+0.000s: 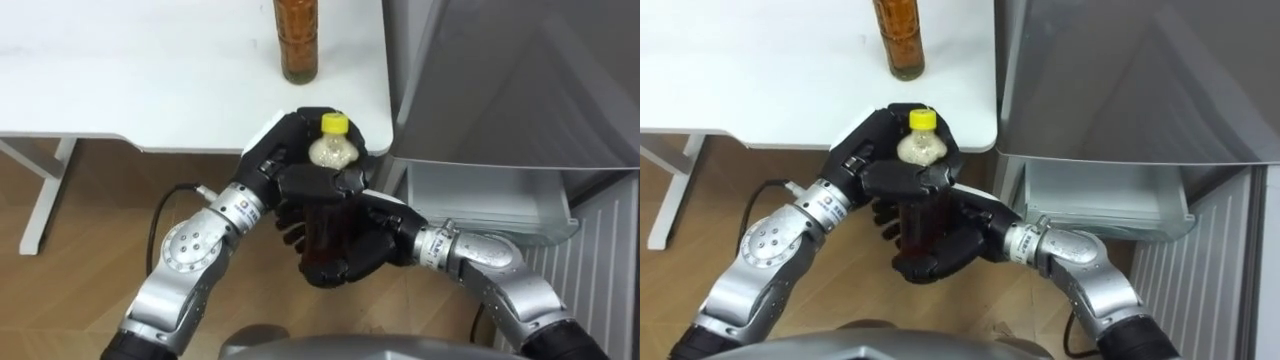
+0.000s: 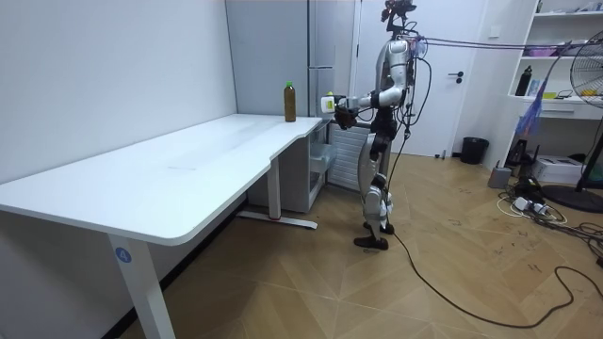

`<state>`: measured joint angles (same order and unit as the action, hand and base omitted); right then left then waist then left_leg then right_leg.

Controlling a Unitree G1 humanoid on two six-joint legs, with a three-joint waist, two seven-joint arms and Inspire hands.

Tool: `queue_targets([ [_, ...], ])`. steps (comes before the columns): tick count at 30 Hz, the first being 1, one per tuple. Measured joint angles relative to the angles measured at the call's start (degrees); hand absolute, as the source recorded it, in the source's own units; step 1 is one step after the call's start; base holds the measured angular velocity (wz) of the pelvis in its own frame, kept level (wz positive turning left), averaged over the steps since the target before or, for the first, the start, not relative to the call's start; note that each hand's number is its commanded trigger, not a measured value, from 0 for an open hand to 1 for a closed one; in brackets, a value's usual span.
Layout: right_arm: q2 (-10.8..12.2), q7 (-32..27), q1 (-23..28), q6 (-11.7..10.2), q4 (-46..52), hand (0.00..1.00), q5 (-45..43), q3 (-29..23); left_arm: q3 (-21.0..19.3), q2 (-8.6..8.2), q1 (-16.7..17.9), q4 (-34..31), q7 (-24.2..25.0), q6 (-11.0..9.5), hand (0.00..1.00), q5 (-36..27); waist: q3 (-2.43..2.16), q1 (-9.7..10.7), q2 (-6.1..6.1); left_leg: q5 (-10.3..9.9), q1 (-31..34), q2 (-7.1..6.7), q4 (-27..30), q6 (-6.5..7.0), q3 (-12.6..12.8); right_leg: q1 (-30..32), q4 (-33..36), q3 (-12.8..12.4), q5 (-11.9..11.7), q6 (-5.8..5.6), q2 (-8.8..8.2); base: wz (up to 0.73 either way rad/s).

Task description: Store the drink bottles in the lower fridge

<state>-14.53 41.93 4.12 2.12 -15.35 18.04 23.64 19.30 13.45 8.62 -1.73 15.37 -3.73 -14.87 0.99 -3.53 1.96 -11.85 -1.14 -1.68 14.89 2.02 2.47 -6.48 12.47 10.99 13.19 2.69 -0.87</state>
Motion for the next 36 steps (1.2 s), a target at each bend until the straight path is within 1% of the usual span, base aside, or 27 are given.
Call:
queue_targets([
  [3, 0.1, 0.0, 0.0, 0.0, 0.0, 1.00, 0.2, 0.1, 0.1, -0.02, 0.0, 0.0, -0.2, 0.0, 1.00, -0.8, -0.05, 0.1, 0.09, 0.0, 0.1, 0.00, 0.4, 0.00, 0.0, 0.0, 0.0, 0.2, 0.0, 0.00, -0.02, 0.00],
  [5, 0.1, 0.1, 0.2, 0.0, 0.0, 1.00, 1.7, 0.0, 0.0, -0.11, 0.0, 0.0, -0.6, -0.1, 1.00, -2.5, -0.09, 0.1, 0.16, 0.0, 0.4, 0.00, 0.6, 0.00, -0.1, 0.0, 0.0, 0.3, 0.0, 0.00, -0.04, 0.05],
  [9, 0.2, 0.0, 0.6, 0.0, -0.1, 1.00, 2.6, -0.1, 0.3, -0.73, 0.0, 0.0, -1.1, -0.4, 1.00, -2.5, -0.09, 0.1, 0.16, 0.0, 0.3, 0.02, 0.8, 0.00, -0.1, -0.1, 0.1, 0.3, 0.0, 0.00, -0.05, 0.01],
  [13, 0.2, 0.0, 0.7, 0.0, -0.1, 1.00, 3.2, -0.1, 0.2, -0.98, 0.0, 0.0, -1.6, -0.4, 1.00, -2.6, -0.06, 0.1, 0.12, 0.0, 0.3, 0.05, 0.8, 0.00, -0.1, -0.1, 0.2, 0.2, 0.0, 0.00, -0.01, 0.00],
  [16, 0.2, -0.5, 0.8, 0.4, -0.1, 1.00, 4.2, 0.1, 0.4, -1.08, 0.0, 0.0, -1.6, -0.4, 1.00, -2.4, -0.06, 0.1, 0.12, 0.0, 0.4, 0.04, 0.8, 0.01, -0.1, 0.0, 0.2, 0.3, 0.0, 0.00, -0.01, 0.00],
  [17, 0.3, -0.6, 0.8, 0.4, -0.1, 1.00, 4.3, 0.1, 0.4, -1.01, 0.0, 0.0, -1.5, -0.5, 0.58, -2.4, -0.05, 0.1, 0.10, 0.0, 0.4, 0.04, 0.8, 0.01, -0.1, 0.0, 0.2, 0.3, 0.0, 0.00, -0.02, 0.00],
  [18, 0.2, -0.6, 0.8, 0.4, -0.1, 1.00, 4.3, 0.1, 0.4, -1.02, 0.0, 0.0, -1.5, -0.5, 0.06, -2.5, -0.04, 0.1, 0.08, 0.0, 0.4, 0.03, 0.9, 0.01, -0.1, 0.0, 0.2, 0.3, 0.0, 0.00, -0.02, 0.00],
  [19, 0.3, -0.6, 0.8, 0.4, -0.1, 1.00, 4.3, 0.0, 0.4, -1.09, 0.0, 0.0, -1.5, -0.5, 0.00, -2.4, -0.04, 0.1, 0.08, 0.0, 0.4, 0.03, 0.9, 0.01, -0.1, 0.0, 0.2, 0.2, 0.0, 0.00, -0.02, 0.00],
  [22, 0.3, -0.6, 0.8, 0.4, -0.3, 1.00, 4.3, -0.1, 0.4, -1.05, 0.0, 0.0, -1.5, -0.5, 0.00, -2.4, -0.02, 0.2, 0.05, 0.0, 0.4, 0.04, 0.8, 0.01, -0.2, 0.1, 0.2, 0.1, 0.0, 0.00, -0.01, 0.00],
  [24, 0.3, -0.6, 0.8, 0.4, -0.9, 1.00, 4.3, -0.1, 0.4, -0.67, 0.0, 0.0, -1.3, -0.4, 0.00, -2.4, 0.00, 0.2, 0.04, 0.0, 0.4, 0.04, 0.8, 0.01, -0.2, 0.0, 0.2, 0.1, 0.0, 0.01, -0.01, 0.00],
  [26, 0.3, -0.6, 0.8, 0.4, -1.6, 1.00, 4.3, -0.1, 0.4, -0.33, 0.0, 0.0, -1.2, -0.2, 0.00, -2.4, 0.16, 0.3, 0.04, 0.0, 0.4, 0.04, 0.8, 0.01, -0.2, 0.0, 0.2, 0.1, 0.0, 0.01, -0.01, 0.00],
  [28, 0.2, -0.5, 0.8, 0.4, -1.8, 1.00, 4.3, -0.1, 0.4, 0.01, 0.0, 0.0, -1.2, 0.0, 0.00, -2.4, 0.22, 0.3, 0.05, 0.0, 0.4, 0.04, 0.8, 0.01, -0.2, 0.0, 0.2, 0.0, 0.0, 0.01, 0.00, 0.00],
  [32, 0.1, -0.5, 0.8, 0.4, -1.9, 1.00, 4.3, -0.1, 0.4, 0.40, 0.0, 0.0, -1.1, 0.1, 0.00, -2.4, 0.23, 0.3, 0.05, 0.0, 0.6, 0.03, 0.8, 0.03, -0.3, 0.3, 0.2, 0.0, 0.0, 0.01, 0.02, 0.00],
  [36, 0.0, -0.5, 0.8, 0.4, -1.9, 1.00, 4.3, -0.1, 0.3, 0.42, 0.0, 0.0, -1.1, 0.1, 0.00, -2.4, 0.23, 0.3, 0.04, 0.0, 0.8, 0.03, 0.8, 0.03, -0.3, 0.5, 0.2, 0.0, 0.0, 0.02, 0.02, 0.00],
])
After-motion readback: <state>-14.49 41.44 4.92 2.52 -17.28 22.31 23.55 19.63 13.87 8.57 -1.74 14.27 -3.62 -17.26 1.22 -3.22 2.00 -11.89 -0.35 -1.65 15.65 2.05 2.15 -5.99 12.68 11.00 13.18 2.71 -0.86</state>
